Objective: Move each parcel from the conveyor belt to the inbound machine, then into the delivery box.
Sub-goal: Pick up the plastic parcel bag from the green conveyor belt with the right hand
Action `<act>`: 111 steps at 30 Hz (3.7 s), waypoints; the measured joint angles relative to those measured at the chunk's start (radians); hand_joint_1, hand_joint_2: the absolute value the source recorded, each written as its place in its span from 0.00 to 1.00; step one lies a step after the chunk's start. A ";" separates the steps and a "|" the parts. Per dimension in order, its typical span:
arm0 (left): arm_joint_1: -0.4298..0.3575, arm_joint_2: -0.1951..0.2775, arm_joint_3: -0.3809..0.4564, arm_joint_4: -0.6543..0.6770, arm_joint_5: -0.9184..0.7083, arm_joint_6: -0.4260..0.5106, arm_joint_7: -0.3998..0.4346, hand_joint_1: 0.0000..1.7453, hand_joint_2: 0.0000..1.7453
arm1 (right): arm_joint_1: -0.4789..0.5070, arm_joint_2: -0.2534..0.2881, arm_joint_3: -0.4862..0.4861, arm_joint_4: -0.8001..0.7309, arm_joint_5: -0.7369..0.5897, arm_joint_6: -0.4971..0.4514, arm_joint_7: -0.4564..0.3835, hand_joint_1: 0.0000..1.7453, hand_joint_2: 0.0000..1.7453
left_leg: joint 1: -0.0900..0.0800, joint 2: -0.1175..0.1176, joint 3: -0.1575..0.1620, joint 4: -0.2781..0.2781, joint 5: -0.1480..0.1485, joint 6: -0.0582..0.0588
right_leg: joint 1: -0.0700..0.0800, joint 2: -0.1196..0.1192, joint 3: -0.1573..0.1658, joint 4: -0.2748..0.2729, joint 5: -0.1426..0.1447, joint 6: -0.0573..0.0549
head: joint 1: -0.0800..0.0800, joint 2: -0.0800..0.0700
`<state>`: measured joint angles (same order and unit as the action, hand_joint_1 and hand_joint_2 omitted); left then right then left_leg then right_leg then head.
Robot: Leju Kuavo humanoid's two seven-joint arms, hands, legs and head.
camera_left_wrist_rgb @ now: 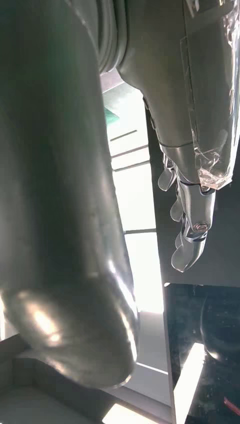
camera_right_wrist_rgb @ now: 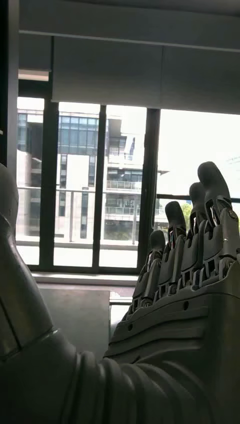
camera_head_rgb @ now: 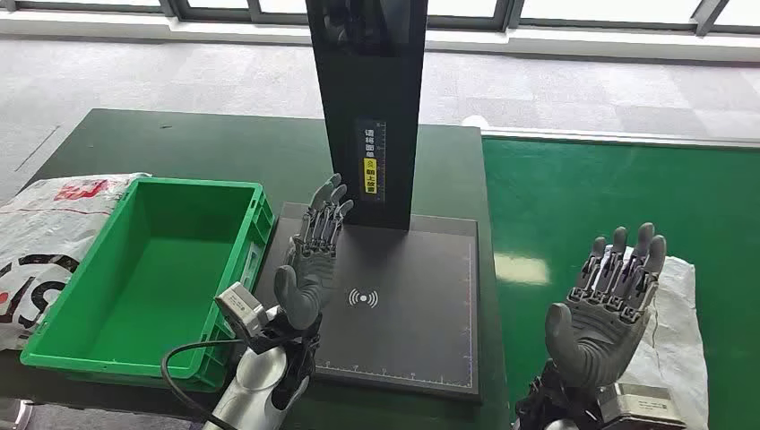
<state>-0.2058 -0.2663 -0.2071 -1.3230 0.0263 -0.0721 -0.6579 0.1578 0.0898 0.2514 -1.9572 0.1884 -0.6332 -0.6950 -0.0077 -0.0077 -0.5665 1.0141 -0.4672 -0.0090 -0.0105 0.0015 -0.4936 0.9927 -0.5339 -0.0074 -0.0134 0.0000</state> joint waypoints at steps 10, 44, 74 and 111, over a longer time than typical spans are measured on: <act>0.057 -0.002 0.008 -0.056 -0.037 0.050 -0.031 0.00 0.00 | 0.045 0.052 -0.150 0.066 0.754 -0.007 0.329 0.00 1.00 | 0.000 0.000 -0.001 0.000 0.000 0.000 | 0.000 0.000 -0.001 0.000 0.000 0.000 | 0.000 0.000; 0.092 -0.006 -0.001 -0.132 -0.179 0.441 -0.044 0.00 0.00 | -0.015 -0.122 -0.408 0.384 1.011 0.256 0.624 0.00 1.00 | 0.000 0.000 -0.001 0.001 0.001 0.001 | -0.001 0.000 -0.001 0.000 0.001 0.002 | 0.000 0.000; 0.081 -0.003 -0.040 -0.078 -0.292 0.441 -0.044 0.00 0.00 | -0.232 -0.170 -0.431 0.825 1.035 0.296 0.643 0.00 1.00 | 0.000 0.001 -0.001 0.001 0.001 0.001 | -0.001 0.001 -0.001 0.000 0.002 0.003 | 0.000 0.000; 0.076 -0.003 -0.051 -0.063 -0.293 0.365 -0.010 0.00 0.00 | -0.281 -0.184 -0.389 1.032 1.080 0.454 0.729 0.00 1.00 | 0.000 -0.003 0.004 0.004 0.001 0.004 | 0.000 -0.003 0.005 -0.002 0.002 0.005 | 0.000 0.000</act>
<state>-0.1302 -0.2697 -0.2586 -1.3863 -0.2667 0.2930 -0.6676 -0.1234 -0.0938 -0.1379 -0.9250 1.2688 -0.1797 0.0336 -0.0074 -0.0102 -0.5630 1.0181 -0.4659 -0.0045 -0.0108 -0.0011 -0.4887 0.9907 -0.5318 -0.0027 -0.0134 0.0000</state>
